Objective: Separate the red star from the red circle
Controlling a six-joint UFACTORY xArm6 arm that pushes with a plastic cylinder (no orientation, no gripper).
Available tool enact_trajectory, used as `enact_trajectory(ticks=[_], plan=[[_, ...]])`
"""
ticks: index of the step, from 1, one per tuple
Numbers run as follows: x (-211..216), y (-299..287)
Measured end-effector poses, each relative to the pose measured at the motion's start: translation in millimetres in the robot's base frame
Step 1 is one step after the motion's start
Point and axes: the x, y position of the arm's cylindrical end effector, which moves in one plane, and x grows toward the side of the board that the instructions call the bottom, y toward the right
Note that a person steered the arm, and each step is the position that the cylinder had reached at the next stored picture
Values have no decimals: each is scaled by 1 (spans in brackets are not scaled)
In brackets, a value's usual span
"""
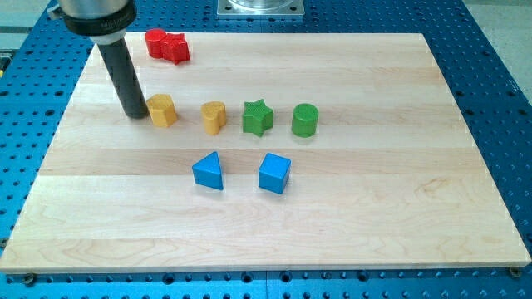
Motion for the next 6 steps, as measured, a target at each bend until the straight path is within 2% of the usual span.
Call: enact_trajectory(ticks=[2,3,4,5,6], plan=[[7,45],[3,40],[-7,-18],[-40,30],[-91,95]])
